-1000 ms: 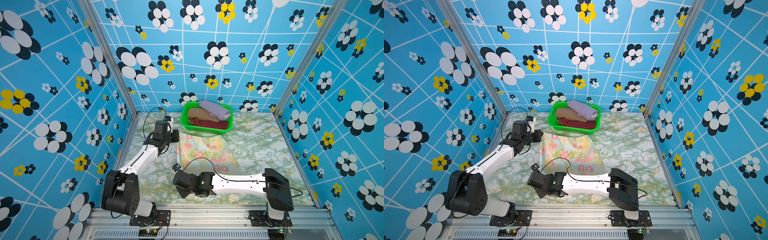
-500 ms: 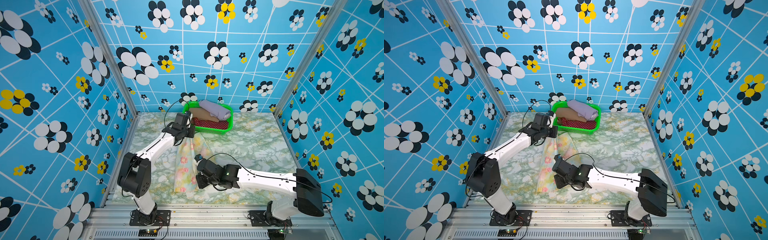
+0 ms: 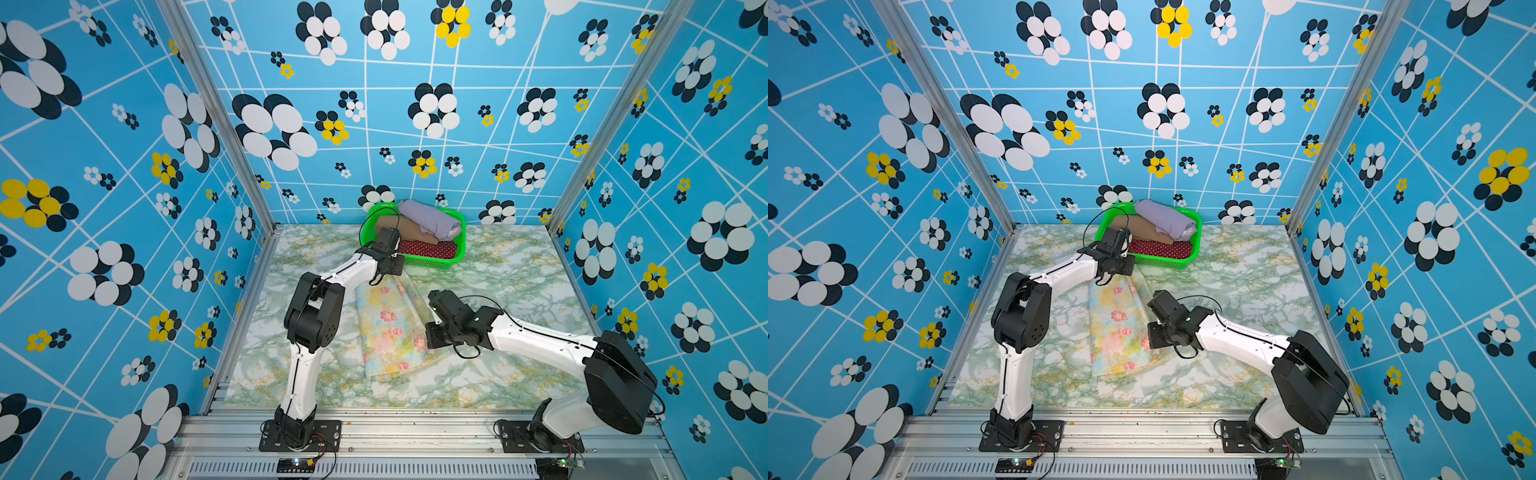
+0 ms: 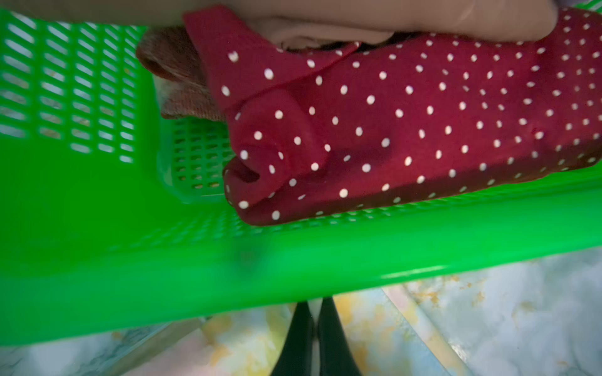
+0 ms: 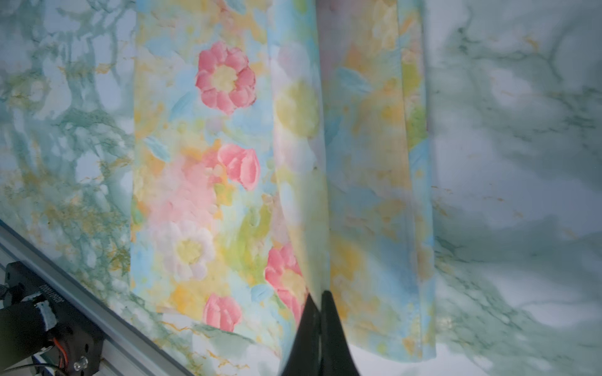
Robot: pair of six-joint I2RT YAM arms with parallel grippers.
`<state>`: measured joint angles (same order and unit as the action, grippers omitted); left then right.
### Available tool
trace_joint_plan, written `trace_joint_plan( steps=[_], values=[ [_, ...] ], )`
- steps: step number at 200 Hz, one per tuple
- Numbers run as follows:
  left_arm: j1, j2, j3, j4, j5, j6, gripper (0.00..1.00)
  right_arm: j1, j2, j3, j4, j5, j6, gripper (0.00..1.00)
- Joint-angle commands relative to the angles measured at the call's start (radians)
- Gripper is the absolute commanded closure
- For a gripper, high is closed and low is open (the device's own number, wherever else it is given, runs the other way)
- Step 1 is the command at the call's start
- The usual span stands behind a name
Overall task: Roll up the skirts
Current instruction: Fold the skirt at the center of the board.
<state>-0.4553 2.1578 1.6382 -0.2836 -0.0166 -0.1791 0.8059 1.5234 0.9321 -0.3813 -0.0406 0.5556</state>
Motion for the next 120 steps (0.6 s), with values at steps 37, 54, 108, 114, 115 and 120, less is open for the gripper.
trace_joint_plan(
  steps=[37,54,108,114,115,120],
  values=[
    [-0.023,-0.057,-0.098,0.261,0.069,0.086,0.00,-0.065,0.067,0.010,-0.010,-0.029,-0.064,0.91],
    [-0.021,-0.173,-0.256,0.445,0.160,0.123,0.01,-0.081,0.052,0.010,-0.013,-0.023,-0.069,0.28],
    [-0.071,-0.602,-0.645,0.615,0.343,0.591,0.00,-0.198,-0.158,-0.042,-0.030,-0.088,-0.077,0.01],
    [-0.105,-0.663,-0.702,0.600,0.319,0.730,0.00,-0.214,-0.185,-0.054,-0.029,-0.102,-0.077,0.01],
    [-0.108,-0.673,-0.707,0.595,0.314,0.754,0.01,-0.217,-0.188,-0.056,-0.029,-0.104,-0.077,0.01],
    [-0.144,-0.714,-0.756,0.572,0.288,0.873,0.01,-0.230,-0.209,-0.064,-0.028,-0.118,-0.076,0.01]
  ],
)
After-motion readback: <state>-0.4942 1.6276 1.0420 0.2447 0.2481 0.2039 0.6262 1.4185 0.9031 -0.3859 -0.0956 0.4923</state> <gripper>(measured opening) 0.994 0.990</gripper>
